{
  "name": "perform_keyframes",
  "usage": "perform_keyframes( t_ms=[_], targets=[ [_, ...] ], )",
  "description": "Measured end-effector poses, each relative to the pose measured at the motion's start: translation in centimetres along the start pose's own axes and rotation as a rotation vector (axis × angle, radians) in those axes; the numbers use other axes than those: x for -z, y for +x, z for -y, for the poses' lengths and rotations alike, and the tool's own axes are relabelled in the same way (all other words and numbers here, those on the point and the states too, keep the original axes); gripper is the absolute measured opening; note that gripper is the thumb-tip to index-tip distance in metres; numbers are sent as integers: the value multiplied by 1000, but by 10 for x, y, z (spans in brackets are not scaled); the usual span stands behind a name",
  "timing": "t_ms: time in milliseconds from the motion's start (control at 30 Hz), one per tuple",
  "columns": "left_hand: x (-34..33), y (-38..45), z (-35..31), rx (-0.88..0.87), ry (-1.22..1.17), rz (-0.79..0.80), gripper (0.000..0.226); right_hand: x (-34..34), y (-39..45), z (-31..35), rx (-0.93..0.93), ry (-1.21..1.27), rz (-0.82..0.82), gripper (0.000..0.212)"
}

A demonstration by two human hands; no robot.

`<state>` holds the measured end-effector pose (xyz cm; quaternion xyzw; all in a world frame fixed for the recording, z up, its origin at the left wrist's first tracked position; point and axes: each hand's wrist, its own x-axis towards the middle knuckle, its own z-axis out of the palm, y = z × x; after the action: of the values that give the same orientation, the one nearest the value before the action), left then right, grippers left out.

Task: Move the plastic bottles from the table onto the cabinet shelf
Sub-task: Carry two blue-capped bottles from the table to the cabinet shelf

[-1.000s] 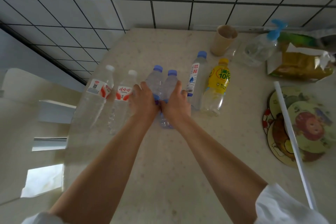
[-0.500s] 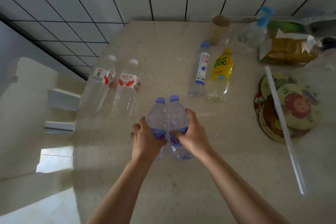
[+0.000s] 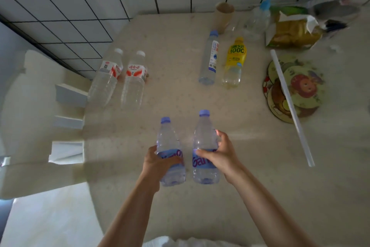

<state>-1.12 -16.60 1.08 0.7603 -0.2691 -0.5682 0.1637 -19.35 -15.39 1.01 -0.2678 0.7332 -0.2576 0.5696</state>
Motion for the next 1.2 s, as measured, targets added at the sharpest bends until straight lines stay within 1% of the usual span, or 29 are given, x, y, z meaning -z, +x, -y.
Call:
perform_keyframes(
  t_ms=[33,67,133,200,333,400,467,633,667,733,833,900,933,1067,1200],
  targets=[
    [0,-9,3,-5,-28,14,63,2,-4,-3,7,-1,-14,89],
    [0,-18,4,-7,-58,32,58,5,-11,-3,12,4,-27,80],
    [1,-31,7,-4,-90,74,68,10,-24,-5,25,28,-63,57],
    [2,-43,10,-21,-79,113,68,13,-40,-9,54,54,-92,48],
    [8,-62,22,-166,-6,143,54,12,-80,-23,58,158,-115,49],
    [12,-74,31,-200,18,168,58,10,-102,-34,48,234,-122,46],
    [16,-84,44,-229,27,191,60,5,-125,-47,2,315,-123,52],
    [18,-116,68,-270,26,335,91,-5,-171,-89,-65,465,-178,65],
    [18,-121,71,-280,37,359,92,-5,-179,-96,-70,482,-184,66],
    [14,-127,79,-296,88,412,82,-3,-196,-110,-69,499,-204,68],
    [4,-141,88,-312,149,493,60,3,-222,-131,-41,521,-280,68],
    [-8,-153,95,-338,211,567,56,9,-242,-148,-33,561,-345,68],
    [-10,-154,95,-345,221,583,59,9,-245,-152,-27,558,-358,68],
    [-43,-183,112,-430,368,712,74,20,-287,-195,-36,675,-540,64],
    [-80,-222,145,-473,511,844,84,31,-340,-244,-85,797,-692,72]
  ],
)
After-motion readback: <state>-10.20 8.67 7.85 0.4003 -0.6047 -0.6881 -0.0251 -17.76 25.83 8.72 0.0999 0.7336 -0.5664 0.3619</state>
